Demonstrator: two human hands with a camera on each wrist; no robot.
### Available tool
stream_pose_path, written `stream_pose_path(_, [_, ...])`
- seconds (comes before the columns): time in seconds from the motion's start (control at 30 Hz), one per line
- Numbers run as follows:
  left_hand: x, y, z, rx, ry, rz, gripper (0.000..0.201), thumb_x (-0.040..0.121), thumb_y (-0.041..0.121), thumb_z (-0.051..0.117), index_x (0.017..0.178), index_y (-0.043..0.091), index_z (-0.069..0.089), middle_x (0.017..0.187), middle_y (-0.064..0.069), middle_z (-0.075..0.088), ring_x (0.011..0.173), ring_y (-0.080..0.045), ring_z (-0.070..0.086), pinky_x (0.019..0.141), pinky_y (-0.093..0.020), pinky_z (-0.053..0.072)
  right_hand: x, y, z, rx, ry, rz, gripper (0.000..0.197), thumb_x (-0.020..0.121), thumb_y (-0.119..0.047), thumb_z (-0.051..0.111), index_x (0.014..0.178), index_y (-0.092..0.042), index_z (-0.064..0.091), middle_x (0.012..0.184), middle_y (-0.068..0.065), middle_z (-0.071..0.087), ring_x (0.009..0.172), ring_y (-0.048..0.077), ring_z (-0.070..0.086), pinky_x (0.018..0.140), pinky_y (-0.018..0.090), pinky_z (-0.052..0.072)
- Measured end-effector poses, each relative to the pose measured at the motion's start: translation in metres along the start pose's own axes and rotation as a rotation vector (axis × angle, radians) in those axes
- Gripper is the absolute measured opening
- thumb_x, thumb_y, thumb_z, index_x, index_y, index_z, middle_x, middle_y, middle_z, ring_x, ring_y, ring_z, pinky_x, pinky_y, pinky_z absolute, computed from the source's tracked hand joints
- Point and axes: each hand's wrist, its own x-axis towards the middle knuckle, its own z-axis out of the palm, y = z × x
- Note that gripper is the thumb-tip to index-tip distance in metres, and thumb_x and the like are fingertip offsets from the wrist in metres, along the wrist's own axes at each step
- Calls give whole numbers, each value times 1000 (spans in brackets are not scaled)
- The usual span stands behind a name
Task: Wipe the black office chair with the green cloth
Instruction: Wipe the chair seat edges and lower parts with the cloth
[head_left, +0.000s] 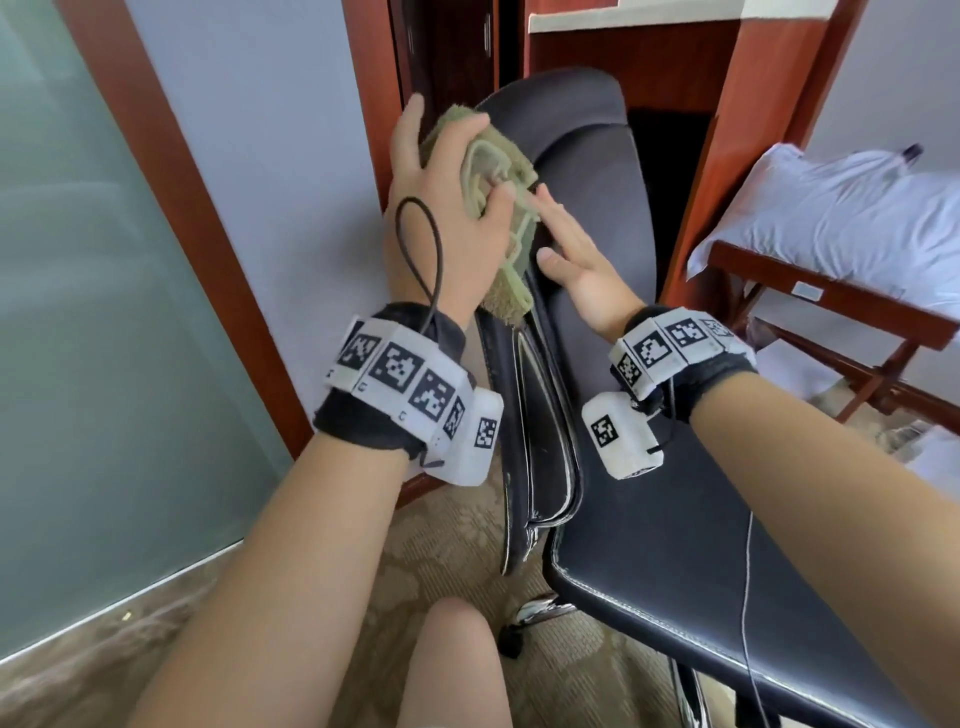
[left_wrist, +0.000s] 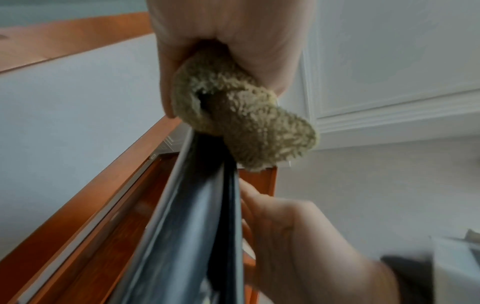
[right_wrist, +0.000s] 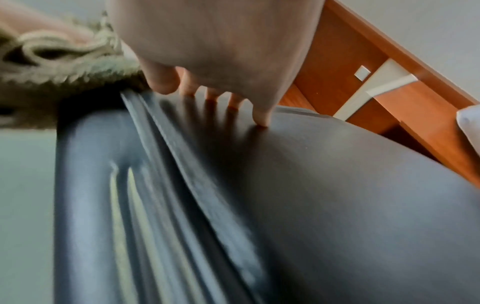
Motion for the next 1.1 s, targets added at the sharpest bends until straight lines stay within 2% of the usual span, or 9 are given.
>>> stream_pose_path(0.1, [22,7,-6,45,-36,13,33,76,15,63,109,19,66,129,-4,54,118,-13,49,88,0,21,2,-7,-8,171,-5,52,72,80,-68,44,139,-28,30,152,-4,18,138,3,13,117,28,7])
stream_pose_path(0.2, [50,19,-8,92,-72,130,24,72,15,61,94,15,69,106,-1,64,98,-13,56,80,-11,33,0,-9,-6,177,16,71,44,88,-38,37,131,-35,28,155,3,16,143,11,10,119,41,6])
stream_pose_path(0.4, [93,25,11,412,-415,156,28,74,31,65,99,18,67,111,-7,60,102,-23,55,85,-32,43,-2,-10,-4,126,17,60,45,94,-28,37,137,-29,25,156,5,14,145,22,4,118,38,3])
stream_pose_path(0.57, [82,35,8,535,-382,337,24,77,12,63,99,13,52,111,-9,44,101,-25,41,70,-39,43,-3,-7,-6,30,7,55,46,101,-12,38,143,-24,24,156,0,14,145,20,4,112,24,2])
stream_pose_path(0.63, [81,34,2,554,-443,356,15,81,23,60,92,14,56,105,-6,48,99,-25,45,73,-39,42,-3,-7,-7,25,3,45,47,100,-13,38,142,-27,22,156,-1,14,145,19,5,112,24,3])
stream_pose_path(0.77, [77,27,-12,583,-631,200,74,51,68,45,109,25,58,125,-11,49,106,-30,52,89,-35,43,-5,-10,-7,15,-1,42,48,100,-14,39,144,-26,23,156,-2,13,145,19,4,111,22,3])
stream_pose_path(0.83, [75,25,-12,600,-665,127,82,45,65,49,117,25,51,125,-14,44,103,-30,51,85,-31,40,-6,-12,-6,-2,12,37,50,100,-14,41,145,-26,23,156,-2,13,145,19,5,110,22,3])
stream_pose_path(0.97, [85,29,-2,595,-673,98,67,58,42,74,113,16,46,107,-15,45,98,-29,50,76,-35,44,-9,-15,-4,-93,12,33,52,99,-19,42,146,-27,22,156,-5,12,145,18,5,110,22,4])
stream_pose_path(1.1, [100,33,1,522,-636,105,56,67,26,79,112,9,50,94,-6,47,87,-22,47,74,-35,40,-11,-17,-5,-109,-5,35,53,99,-20,43,146,-31,21,156,-6,11,145,18,5,110,20,5])
